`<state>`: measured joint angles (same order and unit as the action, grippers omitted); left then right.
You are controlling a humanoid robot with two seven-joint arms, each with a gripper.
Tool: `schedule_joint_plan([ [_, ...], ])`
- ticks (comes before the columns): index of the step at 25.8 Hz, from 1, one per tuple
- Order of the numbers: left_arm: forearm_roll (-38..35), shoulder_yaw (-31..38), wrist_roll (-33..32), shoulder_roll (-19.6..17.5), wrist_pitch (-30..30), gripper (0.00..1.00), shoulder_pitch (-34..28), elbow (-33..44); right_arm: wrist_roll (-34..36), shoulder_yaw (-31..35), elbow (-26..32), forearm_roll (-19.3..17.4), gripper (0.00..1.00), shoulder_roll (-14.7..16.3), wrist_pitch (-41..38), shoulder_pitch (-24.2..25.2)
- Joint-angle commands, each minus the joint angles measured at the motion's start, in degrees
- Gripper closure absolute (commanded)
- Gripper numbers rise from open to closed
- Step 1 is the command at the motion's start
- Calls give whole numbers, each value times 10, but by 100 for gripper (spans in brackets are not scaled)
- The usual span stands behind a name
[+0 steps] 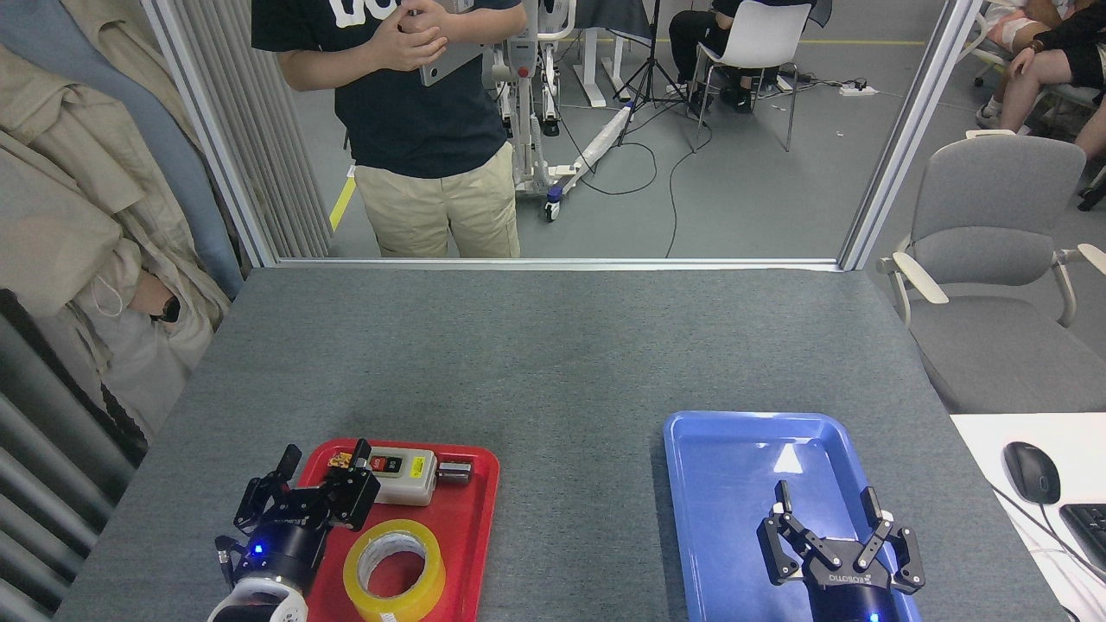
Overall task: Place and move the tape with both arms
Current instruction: 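Lower the left gripper toward the yellow tape roll in the red tray, then grasp the yellow tape roll with the left gripper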
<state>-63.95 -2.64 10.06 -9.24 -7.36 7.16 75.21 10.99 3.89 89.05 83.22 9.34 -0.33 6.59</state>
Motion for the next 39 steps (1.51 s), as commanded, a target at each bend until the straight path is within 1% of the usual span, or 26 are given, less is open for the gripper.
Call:
schedule_joint_plan([
  [1, 1, 0, 0, 0, 0, 0, 0, -1, -1, 0, 3, 0, 0, 0, -6, 0],
  [6, 1, -2, -1, -7, -15, 0, 1, 7, -2, -1, 3, -1, 0, 1, -6, 1],
  [14, 3, 0, -7, -8, -46, 0, 6, 7, -2, -5, 2, -2, 0, 0, -17, 5],
  [20, 4, 6, -7, -6, -54, 0, 8, 14, -1, -9, 2, -2, 0, 1, -25, 4],
  [23, 7, 6, -7, -10, -53, 0, 3, 20, 0, -21, 2, 0, 0, 0, -20, 4],
  [24, 10, 5, -7, -16, -53, 0, 4, 20, 0, -21, 2, 0, 0, 0, -20, 4],
  [27, 22, 2, -7, -61, -51, 0, 3, 29, 0, -21, 2, 1, 0, 0, -20, 4],
  [29, 23, -11, -10, -85, -52, 0, -1, 50, 0, -21, 2, 1, 0, 0, -20, 4],
  [32, 23, -74, -13, -117, -52, 0, -14, 84, -1, -21, 2, 1, 0, 0, -20, 4],
  [36, 23, -125, -39, -125, -53, 0, -22, 107, -1, -21, 2, 1, 0, 0, -19, 4],
  [39, 23, -141, -95, -134, -53, 0, -29, 117, -1, -21, 2, 1, 0, 0, -20, 4],
])
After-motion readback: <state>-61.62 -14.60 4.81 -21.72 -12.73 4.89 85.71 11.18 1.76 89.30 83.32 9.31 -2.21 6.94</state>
